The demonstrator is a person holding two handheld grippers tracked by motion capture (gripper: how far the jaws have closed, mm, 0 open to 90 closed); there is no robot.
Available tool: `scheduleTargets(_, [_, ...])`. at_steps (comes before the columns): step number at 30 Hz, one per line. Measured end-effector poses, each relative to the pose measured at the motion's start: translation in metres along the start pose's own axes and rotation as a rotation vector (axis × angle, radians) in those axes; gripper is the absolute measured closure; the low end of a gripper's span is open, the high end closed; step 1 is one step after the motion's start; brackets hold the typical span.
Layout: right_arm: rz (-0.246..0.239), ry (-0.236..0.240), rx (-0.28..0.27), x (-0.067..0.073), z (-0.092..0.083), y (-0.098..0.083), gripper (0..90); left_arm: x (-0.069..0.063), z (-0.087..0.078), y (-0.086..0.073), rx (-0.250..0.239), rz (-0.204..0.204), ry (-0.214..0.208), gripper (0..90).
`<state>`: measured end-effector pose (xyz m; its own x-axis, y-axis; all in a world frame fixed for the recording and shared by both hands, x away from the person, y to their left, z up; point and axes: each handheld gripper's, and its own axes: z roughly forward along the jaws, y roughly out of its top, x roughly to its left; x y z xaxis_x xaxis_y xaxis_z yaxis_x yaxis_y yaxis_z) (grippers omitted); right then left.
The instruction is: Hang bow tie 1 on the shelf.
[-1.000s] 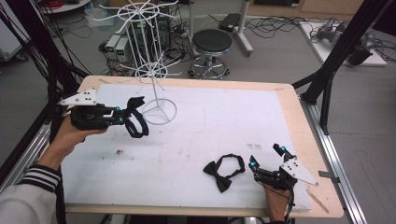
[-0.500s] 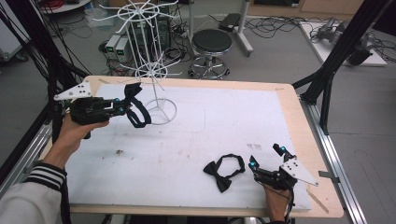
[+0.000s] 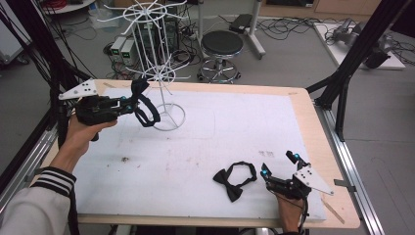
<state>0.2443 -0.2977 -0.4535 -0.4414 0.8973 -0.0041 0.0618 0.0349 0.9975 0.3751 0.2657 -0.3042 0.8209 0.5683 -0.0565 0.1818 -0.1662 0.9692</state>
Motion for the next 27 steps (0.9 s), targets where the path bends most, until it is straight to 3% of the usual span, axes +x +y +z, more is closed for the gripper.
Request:
scheduleTargets(13, [0.002,0.001,0.001,0.0,0.0,0.0,3.0,0.008,0.009,-0.001,-0.01,-0.023,0.053,74.8])
scheduleTargets(27, [0.003,0.001,-0.001,0.0,0.0,0.0,3.0,0.013,0.016,-0.005,-0.019,-0.052,0.08,74.7])
